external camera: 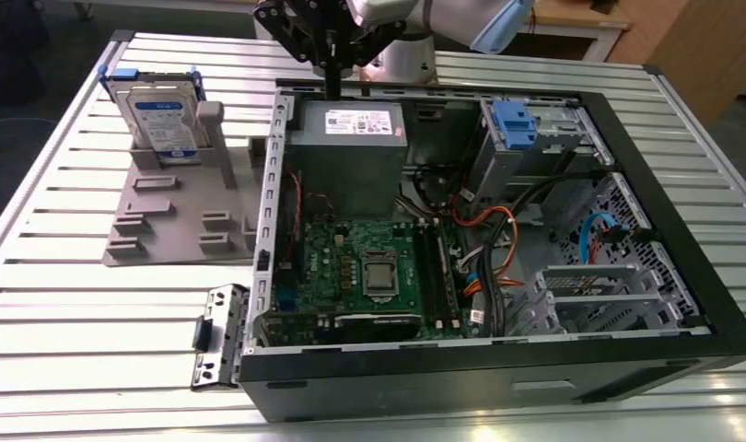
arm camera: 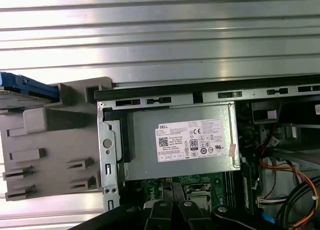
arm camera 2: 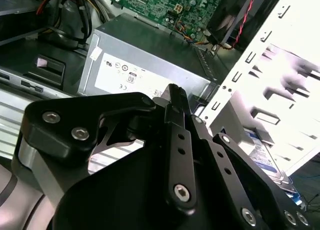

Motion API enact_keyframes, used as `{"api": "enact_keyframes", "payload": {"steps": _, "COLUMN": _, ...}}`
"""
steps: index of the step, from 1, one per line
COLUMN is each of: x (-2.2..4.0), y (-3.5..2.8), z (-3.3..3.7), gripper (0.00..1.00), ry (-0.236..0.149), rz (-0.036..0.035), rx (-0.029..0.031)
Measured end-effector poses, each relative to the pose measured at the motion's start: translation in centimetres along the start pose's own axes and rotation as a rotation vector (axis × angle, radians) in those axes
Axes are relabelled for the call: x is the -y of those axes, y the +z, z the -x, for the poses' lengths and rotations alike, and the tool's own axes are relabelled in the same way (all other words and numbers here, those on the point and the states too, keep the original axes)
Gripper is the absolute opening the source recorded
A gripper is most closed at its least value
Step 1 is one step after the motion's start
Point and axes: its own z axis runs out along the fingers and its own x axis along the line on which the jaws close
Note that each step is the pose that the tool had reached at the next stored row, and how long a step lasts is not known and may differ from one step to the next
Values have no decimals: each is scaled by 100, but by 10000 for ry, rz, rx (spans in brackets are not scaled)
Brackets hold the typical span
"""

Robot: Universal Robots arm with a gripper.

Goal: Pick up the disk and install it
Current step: 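Reach for the disk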

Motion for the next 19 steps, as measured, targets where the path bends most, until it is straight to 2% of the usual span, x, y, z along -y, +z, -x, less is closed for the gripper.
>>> {"api": "enact_keyframes", "payload": {"steps": 14, "x": 8, "y": -3, "z": -112, "gripper": 10, "ry": 1, "rz": -1, "rx": 0}}
{"api": "enact_keyframes", "payload": {"steps": 19, "x": 13, "y": -3, "z": -172, "gripper": 10, "ry": 0, "rz": -1, "rx": 0}}
